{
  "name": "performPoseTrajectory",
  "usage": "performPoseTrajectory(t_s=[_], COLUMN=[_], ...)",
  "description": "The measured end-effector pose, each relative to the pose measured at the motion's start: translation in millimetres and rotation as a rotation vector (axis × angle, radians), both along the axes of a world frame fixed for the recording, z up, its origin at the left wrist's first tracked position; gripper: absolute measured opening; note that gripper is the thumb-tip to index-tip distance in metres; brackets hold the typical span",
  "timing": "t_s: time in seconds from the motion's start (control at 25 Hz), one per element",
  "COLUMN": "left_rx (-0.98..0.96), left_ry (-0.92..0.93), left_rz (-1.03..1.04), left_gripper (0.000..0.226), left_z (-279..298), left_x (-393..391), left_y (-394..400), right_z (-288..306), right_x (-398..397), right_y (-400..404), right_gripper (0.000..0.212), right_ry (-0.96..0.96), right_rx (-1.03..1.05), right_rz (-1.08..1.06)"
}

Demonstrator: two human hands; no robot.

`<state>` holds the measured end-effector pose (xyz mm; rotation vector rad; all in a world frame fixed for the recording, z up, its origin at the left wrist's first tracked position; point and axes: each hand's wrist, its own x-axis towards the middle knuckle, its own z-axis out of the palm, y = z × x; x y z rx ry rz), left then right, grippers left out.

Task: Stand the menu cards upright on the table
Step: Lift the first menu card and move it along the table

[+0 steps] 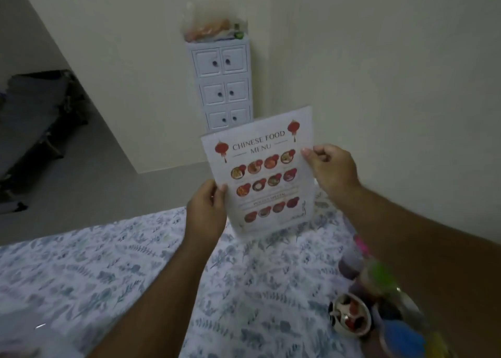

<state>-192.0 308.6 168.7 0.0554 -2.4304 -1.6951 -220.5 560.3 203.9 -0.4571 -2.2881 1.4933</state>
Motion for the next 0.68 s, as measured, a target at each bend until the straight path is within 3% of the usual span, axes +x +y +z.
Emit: performPoseTrajectory(t_s=[0.32, 0.52, 0.68], left_rx=[0.063, 0.008, -0.028], left_ry=[-0.11, -0.129, -0.128], left_rz=[-0.058, -0.069, -0.076], left_gripper=[0.018, 0.017, 0.015], left_z=[-65.8, -105.6, -108.3], left_x=[-130.6, -142.4, -145.3], left_y=[127.2, 146.8, 146.0], right_z=[-79.3, -132.6, -136.9], right_x=[-104.1, -118.4, -118.8], right_y=[129.6, 150.6, 146.2], right_gripper=[0.022, 0.025, 0.023], right_ry=[-0.047, -0.049, 0.01], right_rx=[-0.098, -0.079, 0.015], right_rz=[-0.063, -0.088, -0.098])
